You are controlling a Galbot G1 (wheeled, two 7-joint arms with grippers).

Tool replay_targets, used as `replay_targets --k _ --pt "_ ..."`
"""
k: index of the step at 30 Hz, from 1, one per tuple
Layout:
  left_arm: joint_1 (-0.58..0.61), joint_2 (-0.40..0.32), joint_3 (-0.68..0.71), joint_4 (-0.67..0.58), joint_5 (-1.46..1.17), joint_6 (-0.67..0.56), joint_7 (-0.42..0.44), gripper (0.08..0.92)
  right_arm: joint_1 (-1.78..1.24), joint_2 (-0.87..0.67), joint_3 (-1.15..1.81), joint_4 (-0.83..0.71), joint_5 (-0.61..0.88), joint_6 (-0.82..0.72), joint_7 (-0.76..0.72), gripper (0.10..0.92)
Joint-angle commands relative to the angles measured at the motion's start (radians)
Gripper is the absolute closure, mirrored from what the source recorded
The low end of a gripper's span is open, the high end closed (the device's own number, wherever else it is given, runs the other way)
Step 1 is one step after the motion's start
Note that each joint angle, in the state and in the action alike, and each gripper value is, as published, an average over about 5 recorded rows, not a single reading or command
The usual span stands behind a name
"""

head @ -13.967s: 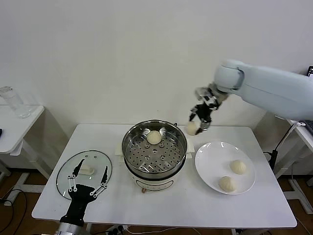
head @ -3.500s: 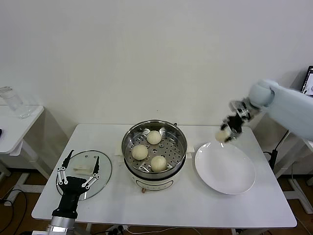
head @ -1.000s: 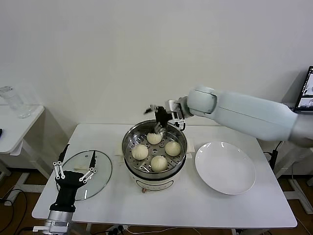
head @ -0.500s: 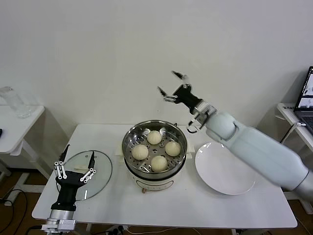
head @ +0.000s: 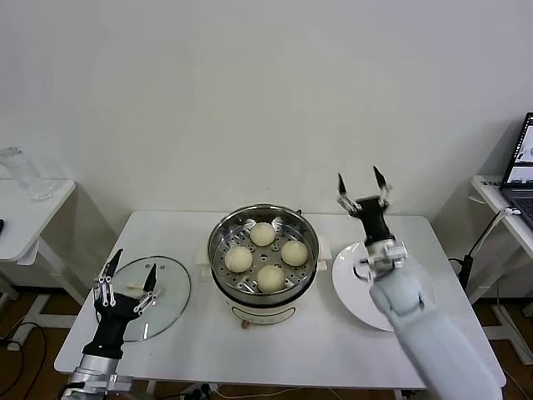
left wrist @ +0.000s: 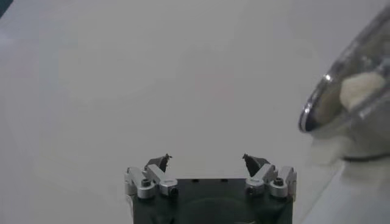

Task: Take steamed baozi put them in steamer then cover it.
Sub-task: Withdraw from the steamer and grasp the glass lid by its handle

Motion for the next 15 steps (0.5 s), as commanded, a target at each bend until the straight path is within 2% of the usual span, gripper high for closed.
replay_targets --k 1,8,15 --pt "-0.024 -0.008 -0.032 0.202 0.358 -0.054 -0.055 0.177 -0.393 0.178 0.257 0.053 -0.083 0.098 0.013 0.203" --pt "-0.025 -0.011 -0.034 0.262 0.392 -0.007 -0.061 0.177 -0.412 0.192 0.256 0.100 -0.089 0.084 0.007 0.203" --pt "-0.046 -0.003 -0.032 0.355 0.406 -0.035 -0.064 0.177 -0.402 0.208 0.248 0.110 -0.104 0.070 0.004 0.203"
